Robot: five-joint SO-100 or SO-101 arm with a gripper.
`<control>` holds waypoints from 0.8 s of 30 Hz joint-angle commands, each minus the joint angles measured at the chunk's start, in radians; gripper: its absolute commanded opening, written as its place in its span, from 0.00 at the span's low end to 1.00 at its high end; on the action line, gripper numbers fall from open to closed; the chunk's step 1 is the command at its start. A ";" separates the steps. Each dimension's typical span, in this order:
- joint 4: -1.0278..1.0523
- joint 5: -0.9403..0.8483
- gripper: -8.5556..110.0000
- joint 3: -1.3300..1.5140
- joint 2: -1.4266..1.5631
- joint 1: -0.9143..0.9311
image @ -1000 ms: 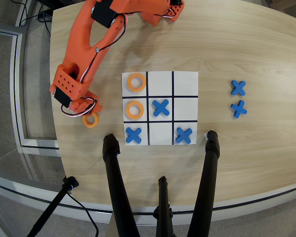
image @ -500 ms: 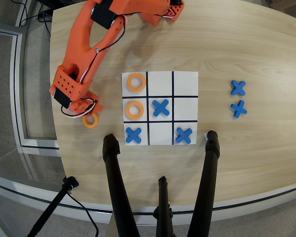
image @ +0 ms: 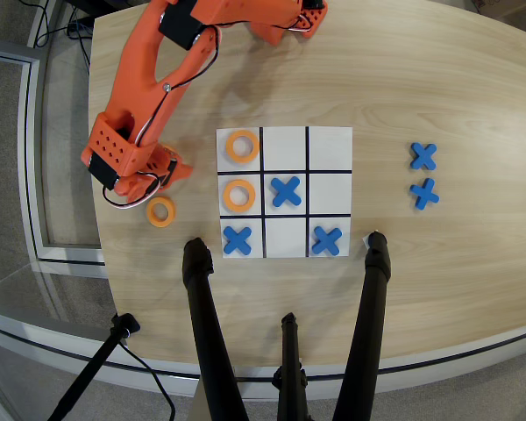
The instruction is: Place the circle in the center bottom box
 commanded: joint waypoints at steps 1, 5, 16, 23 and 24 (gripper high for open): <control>0.025 -0.011 0.23 -0.026 0.005 0.011; 0.025 -0.011 0.16 -0.023 -0.009 0.011; 0.028 -0.011 0.07 -0.017 -0.032 0.015; 0.049 -0.012 0.07 0.006 0.075 0.011; 0.061 -0.006 0.07 0.008 0.107 0.005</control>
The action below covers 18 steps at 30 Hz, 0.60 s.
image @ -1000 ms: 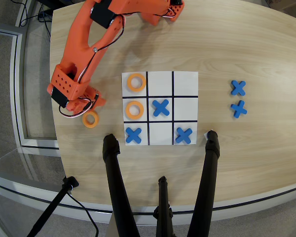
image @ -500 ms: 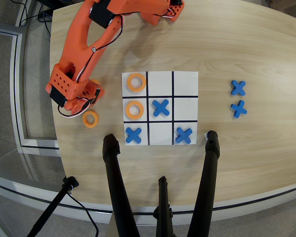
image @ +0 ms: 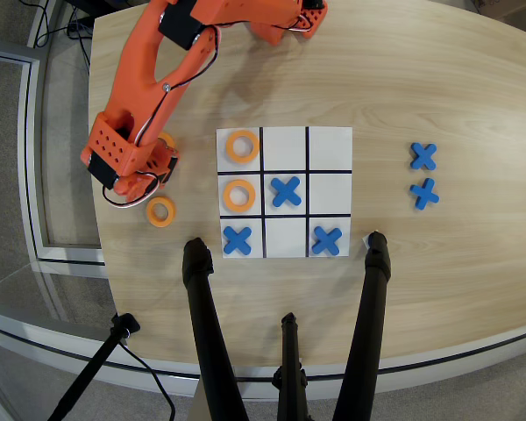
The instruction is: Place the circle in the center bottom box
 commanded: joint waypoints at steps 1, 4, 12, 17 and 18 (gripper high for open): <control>0.044 0.005 0.07 0.003 0.127 -0.012; 0.101 0.014 0.07 0.020 0.253 -0.049; 0.052 0.072 0.07 0.330 0.670 -0.241; -0.006 0.149 0.07 0.612 0.939 -0.414; -0.006 0.166 0.07 0.666 0.991 -0.456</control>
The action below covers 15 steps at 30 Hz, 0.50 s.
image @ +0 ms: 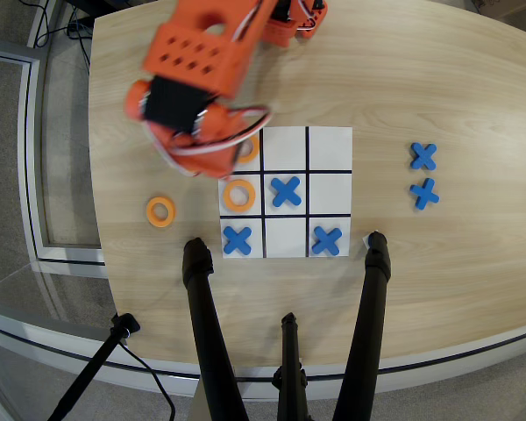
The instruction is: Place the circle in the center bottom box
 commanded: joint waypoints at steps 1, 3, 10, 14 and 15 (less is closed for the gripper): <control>-0.014 0.049 0.07 0.143 0.183 -0.117; -0.014 0.081 0.07 0.233 0.270 -0.198; -0.017 0.170 0.07 0.431 0.434 -0.410; -0.060 0.209 0.07 0.466 0.416 -0.474; -0.081 0.215 0.07 0.469 0.399 -0.485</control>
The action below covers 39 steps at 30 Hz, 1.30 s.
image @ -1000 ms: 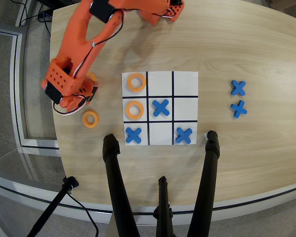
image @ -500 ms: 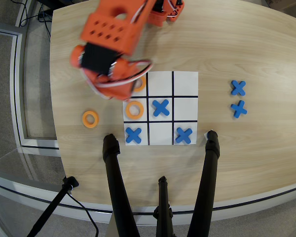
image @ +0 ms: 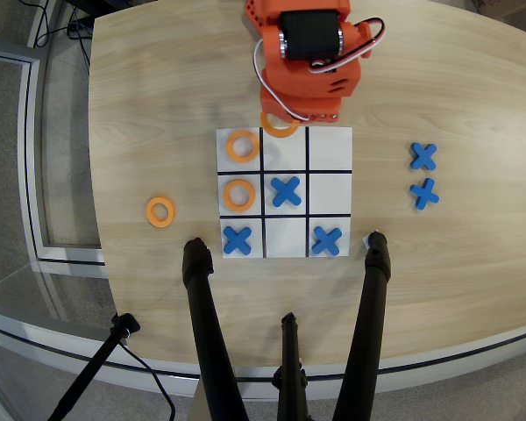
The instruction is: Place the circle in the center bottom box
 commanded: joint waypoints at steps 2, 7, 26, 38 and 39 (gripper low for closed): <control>-0.107 0.040 0.07 0.014 -0.055 -0.057; -0.252 0.052 0.07 0.029 -0.172 -0.072; -0.485 0.046 0.07 0.017 -0.477 -0.006; -0.502 0.046 0.07 0.011 -0.531 -0.002; -0.502 0.046 0.07 0.011 -0.531 -0.002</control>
